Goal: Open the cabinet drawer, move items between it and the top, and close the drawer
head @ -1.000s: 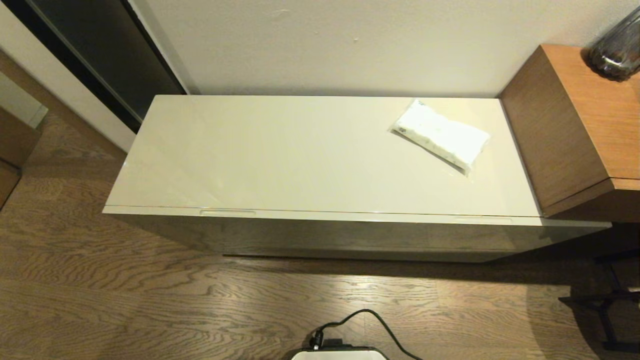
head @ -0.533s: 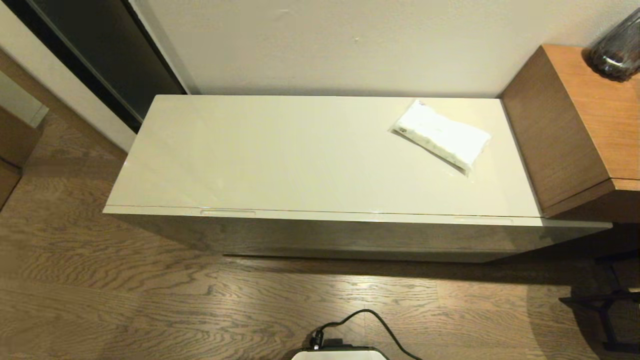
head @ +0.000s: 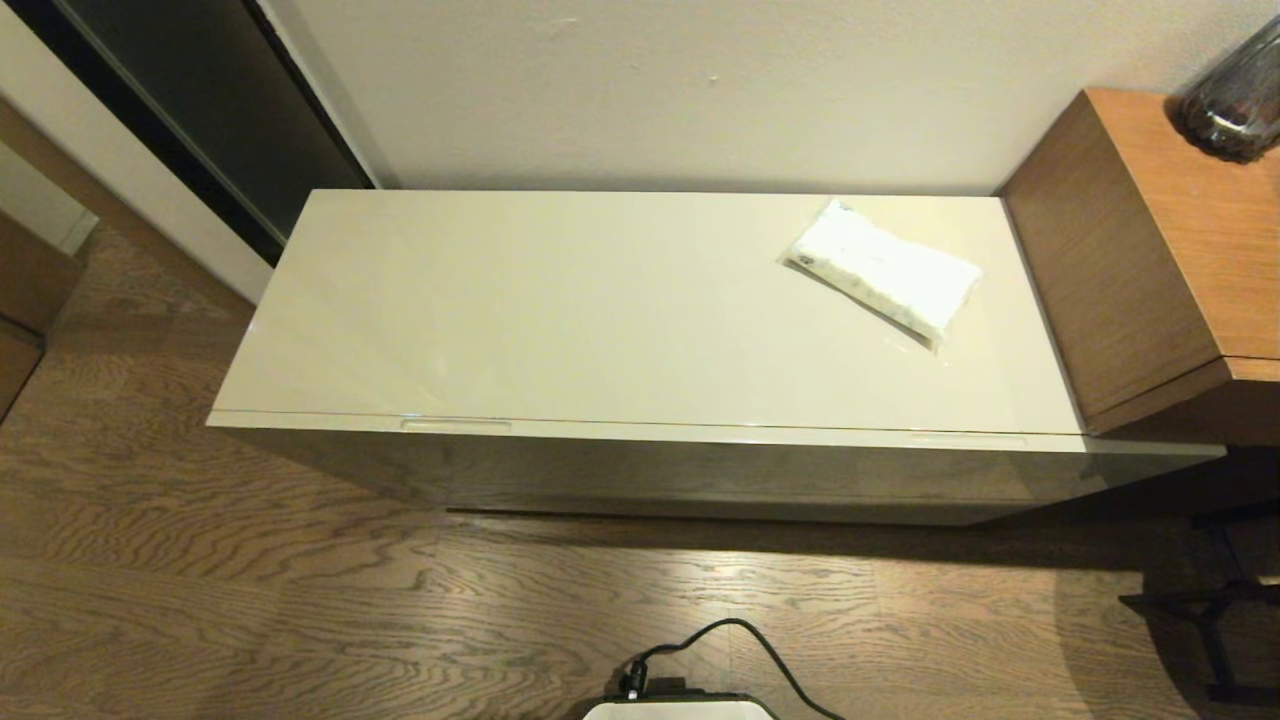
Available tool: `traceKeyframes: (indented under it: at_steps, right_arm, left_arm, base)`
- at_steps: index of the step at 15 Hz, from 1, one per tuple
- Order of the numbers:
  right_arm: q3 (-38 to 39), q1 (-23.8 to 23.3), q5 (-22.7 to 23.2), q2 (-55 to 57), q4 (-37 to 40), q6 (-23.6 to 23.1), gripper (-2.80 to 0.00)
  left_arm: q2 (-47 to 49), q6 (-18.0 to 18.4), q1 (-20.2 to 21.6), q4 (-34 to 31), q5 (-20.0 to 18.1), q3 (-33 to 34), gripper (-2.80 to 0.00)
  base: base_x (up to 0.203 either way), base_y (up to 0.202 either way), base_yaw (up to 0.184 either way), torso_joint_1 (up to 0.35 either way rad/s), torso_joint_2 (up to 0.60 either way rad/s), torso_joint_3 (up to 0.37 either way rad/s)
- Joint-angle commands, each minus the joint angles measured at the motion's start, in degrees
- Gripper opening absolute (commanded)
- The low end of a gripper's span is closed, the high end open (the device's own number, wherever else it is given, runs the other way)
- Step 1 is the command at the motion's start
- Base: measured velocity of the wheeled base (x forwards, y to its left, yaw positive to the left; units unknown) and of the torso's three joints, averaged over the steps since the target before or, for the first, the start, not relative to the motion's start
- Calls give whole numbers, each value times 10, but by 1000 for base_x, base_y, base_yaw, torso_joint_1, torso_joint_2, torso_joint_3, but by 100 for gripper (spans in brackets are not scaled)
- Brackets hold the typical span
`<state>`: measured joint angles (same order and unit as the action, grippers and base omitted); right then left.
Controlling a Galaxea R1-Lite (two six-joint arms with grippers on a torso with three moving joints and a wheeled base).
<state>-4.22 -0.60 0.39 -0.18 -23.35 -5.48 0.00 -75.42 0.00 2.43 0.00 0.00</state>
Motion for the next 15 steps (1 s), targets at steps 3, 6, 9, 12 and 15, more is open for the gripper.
traceKeyframes:
  at_steps: [3,6,9,12,15]
  right_arm:
    - [43,0,-3,2,-1,2,-280]
    - [43,0,-15,1,154,-3,-280]
    - [43,0,10,2,233,-1,-280]
    - [43,0,10,2,233,5,-280]
    - [43,0,8,1,237,9,-280]
  left_arm:
    - [1,-4,0,0,0,0,-280]
    - [1,-4,-1,0,0,0,-280]
    - [1,-4,-1,0,0,0,-280]
    - [1,-4,0,0,0,0,-280]
    - [1,-4,0,0,0,0,-280]
  base:
    - [0,0,0,0,0,0]
    - [0,0,0,0,0,0]
    - [0,0,0,0,0,0]
    - [0,0,0,0,0,0]
    - [0,0,0,0,0,0]
